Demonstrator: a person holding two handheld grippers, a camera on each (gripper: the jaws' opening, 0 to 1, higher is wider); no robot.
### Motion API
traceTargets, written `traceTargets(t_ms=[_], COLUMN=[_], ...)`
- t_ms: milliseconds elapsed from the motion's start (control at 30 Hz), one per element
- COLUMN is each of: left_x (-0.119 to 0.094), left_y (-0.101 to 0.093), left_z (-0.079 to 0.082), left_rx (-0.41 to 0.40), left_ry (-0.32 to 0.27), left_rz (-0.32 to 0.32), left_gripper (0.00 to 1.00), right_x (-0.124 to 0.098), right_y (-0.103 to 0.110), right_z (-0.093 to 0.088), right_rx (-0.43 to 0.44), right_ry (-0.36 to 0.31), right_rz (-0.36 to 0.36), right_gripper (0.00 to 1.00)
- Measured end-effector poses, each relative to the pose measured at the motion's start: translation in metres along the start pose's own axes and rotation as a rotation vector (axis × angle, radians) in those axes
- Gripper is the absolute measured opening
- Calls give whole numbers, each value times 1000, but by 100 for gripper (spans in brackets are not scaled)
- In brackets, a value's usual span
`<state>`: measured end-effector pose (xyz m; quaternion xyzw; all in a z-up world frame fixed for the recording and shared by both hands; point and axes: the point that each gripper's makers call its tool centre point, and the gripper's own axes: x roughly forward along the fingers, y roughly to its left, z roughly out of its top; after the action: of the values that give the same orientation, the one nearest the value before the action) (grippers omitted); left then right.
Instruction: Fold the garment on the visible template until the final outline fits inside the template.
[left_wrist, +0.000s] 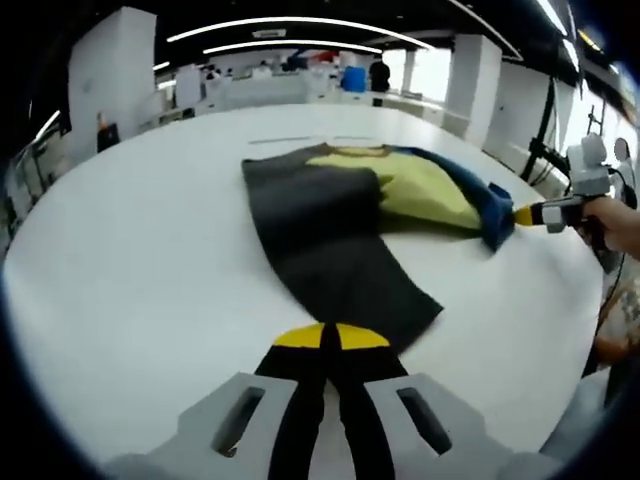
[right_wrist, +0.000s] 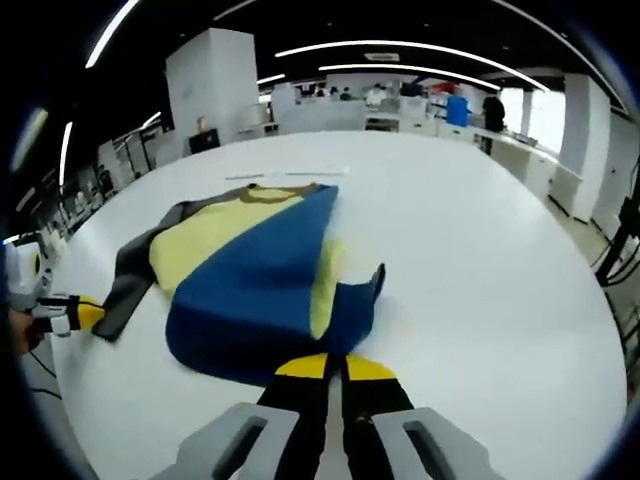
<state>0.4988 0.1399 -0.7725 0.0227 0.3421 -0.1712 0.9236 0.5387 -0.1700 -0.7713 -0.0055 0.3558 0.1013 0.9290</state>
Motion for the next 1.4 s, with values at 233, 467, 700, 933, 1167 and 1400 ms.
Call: traceTargets(t_ms=[233, 467, 700, 933, 1167, 1400], left_x=[-3, -18, -33, -45, -56, -64], left_y=[8, 23, 45, 65, 96, 137], left_z=[2, 17, 32, 44, 55, 52], left_rx=[-4, -21, -19, 56, 72, 58], left_ry=[-7, -73, -102, -113, -117, -97], left_rz=[38, 34, 71, 105, 158, 245], left_gripper=[0, 0, 0, 0, 0, 0], right_x=[-9, -29, -46, -70, -87, -98], right_y=[-4, -17, -38, -65, -93, -123], right_z=[10, 21, 23, 33, 35, 28], right_rx=[46, 29, 61, 29, 63, 128], right_ry=[-35, -71, -76, -111, -146, -151], right_rz=[9, -19, -62, -133, -192, -266], right_gripper=[0, 0, 0, 0, 0, 0])
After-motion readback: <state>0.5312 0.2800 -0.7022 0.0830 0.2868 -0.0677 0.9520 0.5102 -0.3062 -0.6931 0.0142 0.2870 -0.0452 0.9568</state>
